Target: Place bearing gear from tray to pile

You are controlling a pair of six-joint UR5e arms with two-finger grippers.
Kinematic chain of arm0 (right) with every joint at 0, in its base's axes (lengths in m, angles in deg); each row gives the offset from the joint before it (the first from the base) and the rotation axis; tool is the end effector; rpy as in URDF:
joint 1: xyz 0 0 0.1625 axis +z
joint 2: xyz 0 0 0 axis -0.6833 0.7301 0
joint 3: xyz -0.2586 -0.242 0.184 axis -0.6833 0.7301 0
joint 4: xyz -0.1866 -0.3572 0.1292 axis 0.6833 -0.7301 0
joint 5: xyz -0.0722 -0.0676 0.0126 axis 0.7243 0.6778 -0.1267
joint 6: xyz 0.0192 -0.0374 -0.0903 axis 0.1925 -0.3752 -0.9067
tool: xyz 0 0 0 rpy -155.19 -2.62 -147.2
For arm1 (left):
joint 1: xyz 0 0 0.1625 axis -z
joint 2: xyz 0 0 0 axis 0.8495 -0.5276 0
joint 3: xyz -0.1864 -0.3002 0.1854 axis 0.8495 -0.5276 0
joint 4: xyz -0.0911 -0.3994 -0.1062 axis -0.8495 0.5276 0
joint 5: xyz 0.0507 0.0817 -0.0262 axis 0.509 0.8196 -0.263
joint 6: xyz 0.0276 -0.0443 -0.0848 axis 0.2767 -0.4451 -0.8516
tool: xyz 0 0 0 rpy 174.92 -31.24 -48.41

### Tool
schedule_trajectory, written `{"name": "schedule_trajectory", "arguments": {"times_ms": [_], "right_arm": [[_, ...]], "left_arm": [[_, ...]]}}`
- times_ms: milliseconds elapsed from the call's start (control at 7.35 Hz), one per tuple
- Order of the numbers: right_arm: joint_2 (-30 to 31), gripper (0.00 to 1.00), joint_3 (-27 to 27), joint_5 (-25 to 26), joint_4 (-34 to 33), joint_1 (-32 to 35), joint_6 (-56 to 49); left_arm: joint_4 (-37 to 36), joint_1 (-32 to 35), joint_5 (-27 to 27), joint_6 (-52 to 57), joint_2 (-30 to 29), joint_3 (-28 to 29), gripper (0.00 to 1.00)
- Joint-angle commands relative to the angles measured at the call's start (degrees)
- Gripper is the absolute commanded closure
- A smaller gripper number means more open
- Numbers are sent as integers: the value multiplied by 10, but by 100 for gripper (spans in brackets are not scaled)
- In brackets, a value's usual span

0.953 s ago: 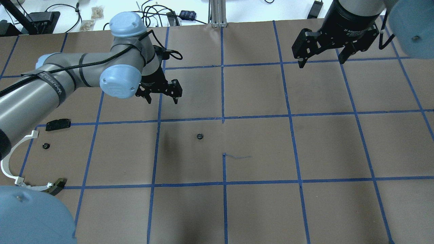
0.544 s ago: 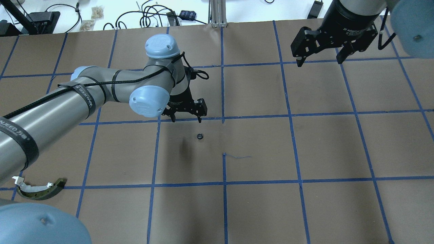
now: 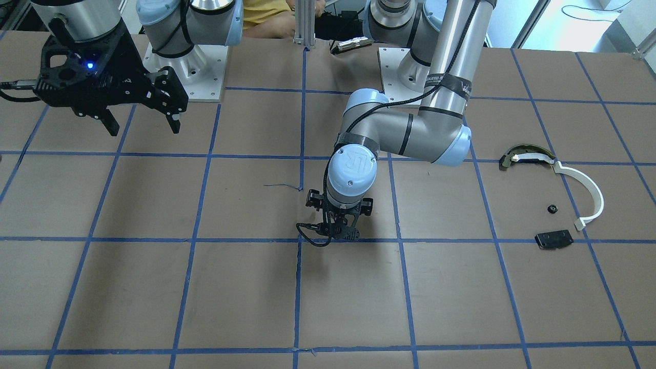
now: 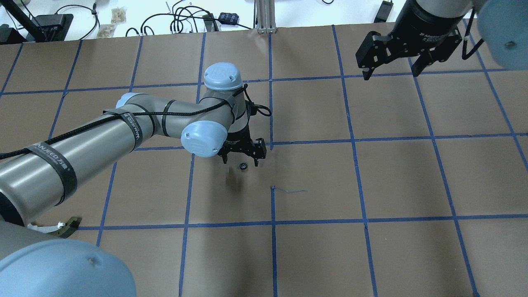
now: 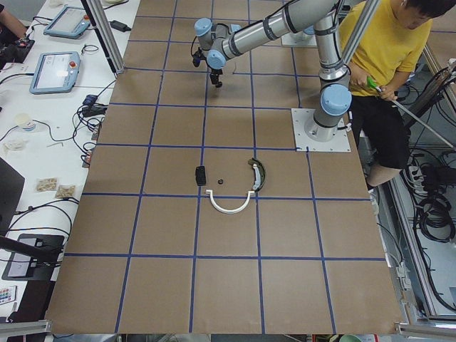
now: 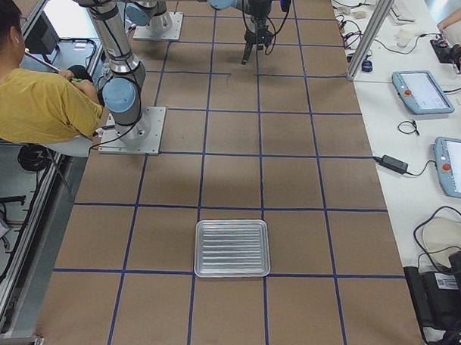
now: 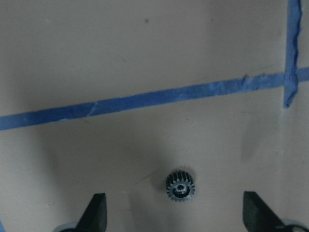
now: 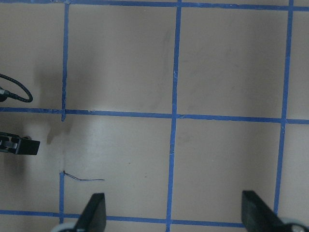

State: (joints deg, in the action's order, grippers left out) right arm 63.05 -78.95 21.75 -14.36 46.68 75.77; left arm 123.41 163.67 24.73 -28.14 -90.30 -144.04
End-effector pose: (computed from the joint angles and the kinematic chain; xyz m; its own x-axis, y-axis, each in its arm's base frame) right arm 0.1352 -0.5073 0.4926 -0.9982 -0.0514 -0.0324 -0.0478 0.9937 -0.1017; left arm -0.2876 -0.5160 0.1428 -0.9883 0.1496 0.0309 0.1527 0.9612 0.2298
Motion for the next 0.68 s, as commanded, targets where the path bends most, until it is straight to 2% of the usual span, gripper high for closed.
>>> {"name": "schedule_trajectory", "arguments": {"times_ms": [0, 136, 408, 544], "right_arm": [[0, 0, -2, 0, 14, -3, 0], [0, 0, -5, -5, 16, -1, -1], [0, 0, -10, -4, 14, 0, -6], [0, 0, -11, -5, 9, 0, -5]], "left_arm": [[0, 1, 2, 1, -14, -1, 14], [0, 1, 2, 2, -15, 0, 24], [-1, 1, 1, 6, -13, 1, 56], [-3, 1, 0, 9, -13, 2, 90]]}}
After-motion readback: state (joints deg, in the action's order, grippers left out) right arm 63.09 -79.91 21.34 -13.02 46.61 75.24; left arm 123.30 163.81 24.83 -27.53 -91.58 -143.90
